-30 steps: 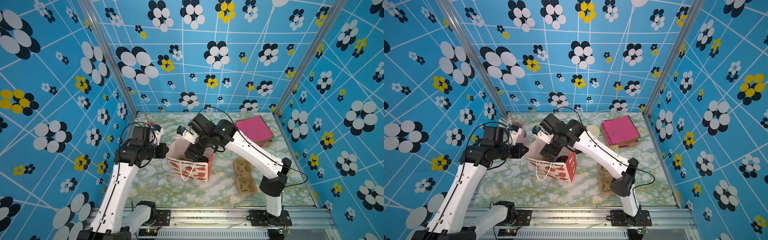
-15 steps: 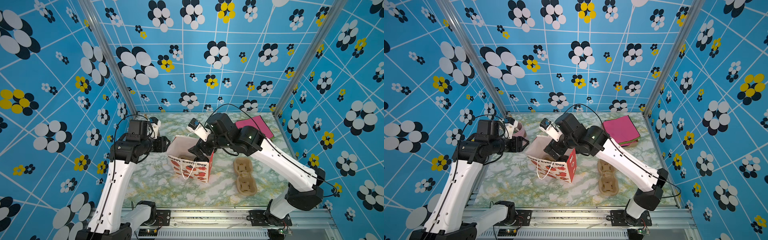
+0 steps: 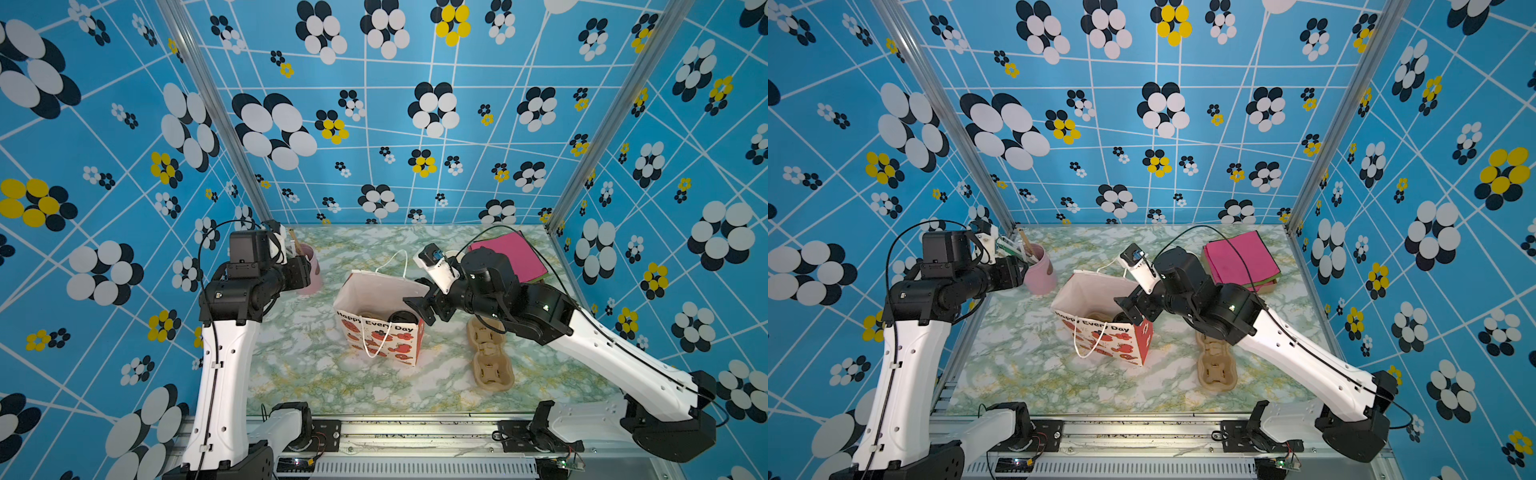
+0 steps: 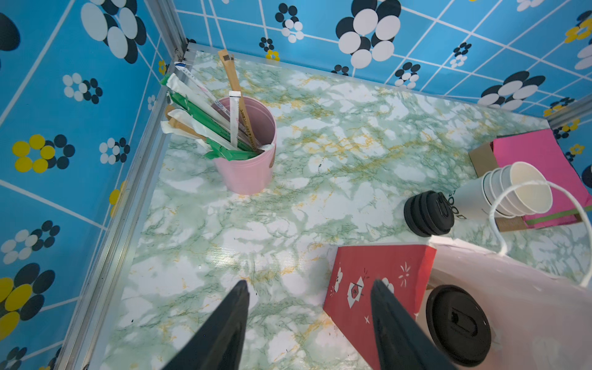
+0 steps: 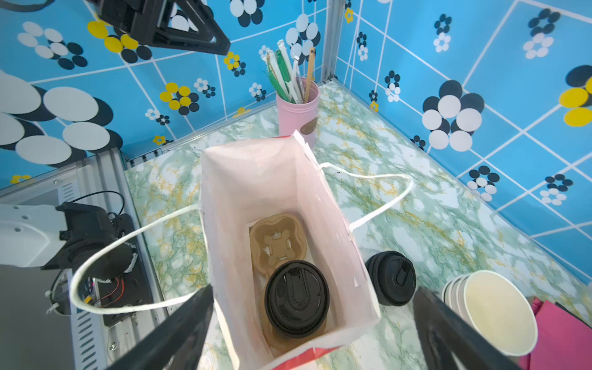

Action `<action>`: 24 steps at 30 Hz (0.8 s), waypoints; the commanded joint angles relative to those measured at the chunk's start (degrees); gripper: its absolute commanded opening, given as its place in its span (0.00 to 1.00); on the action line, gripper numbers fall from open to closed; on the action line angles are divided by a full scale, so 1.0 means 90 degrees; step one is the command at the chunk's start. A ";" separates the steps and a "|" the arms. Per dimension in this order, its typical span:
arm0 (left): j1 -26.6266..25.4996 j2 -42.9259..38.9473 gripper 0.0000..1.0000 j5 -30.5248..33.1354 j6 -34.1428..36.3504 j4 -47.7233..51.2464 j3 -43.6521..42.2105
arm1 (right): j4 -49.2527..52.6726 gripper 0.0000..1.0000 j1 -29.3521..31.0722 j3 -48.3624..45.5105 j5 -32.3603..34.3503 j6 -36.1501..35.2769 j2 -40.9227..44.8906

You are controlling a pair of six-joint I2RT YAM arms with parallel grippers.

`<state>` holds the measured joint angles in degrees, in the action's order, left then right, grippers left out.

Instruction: Pack the takeout coffee

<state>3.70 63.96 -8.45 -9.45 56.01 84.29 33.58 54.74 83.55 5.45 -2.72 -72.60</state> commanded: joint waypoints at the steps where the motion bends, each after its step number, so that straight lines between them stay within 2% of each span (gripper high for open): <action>1: 0.0157 0.0155 0.60 0.0105 -0.0379 -0.0574 -0.0274 | -0.0423 0.99 -0.0261 -0.0403 0.0238 0.0391 0.0312; 5: 0.0189 0.0283 0.59 0.0196 -0.0816 -0.1210 -0.0635 | -0.0487 0.99 -0.0499 -0.0828 0.0270 0.0568 0.0614; 12: 0.0283 0.0685 0.58 0.0843 -0.1423 -0.1889 -0.1076 | -0.0600 0.99 -0.0955 -0.1362 0.0511 0.0819 0.1014; 24: 0.0439 0.1693 0.48 0.1106 -0.1844 -0.2372 -0.1006 | -0.0636 0.99 -0.1516 -0.1813 0.0275 0.1064 0.1293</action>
<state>6.85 77.73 -0.27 -24.49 36.88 75.09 29.30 41.74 68.16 8.64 5.43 -62.46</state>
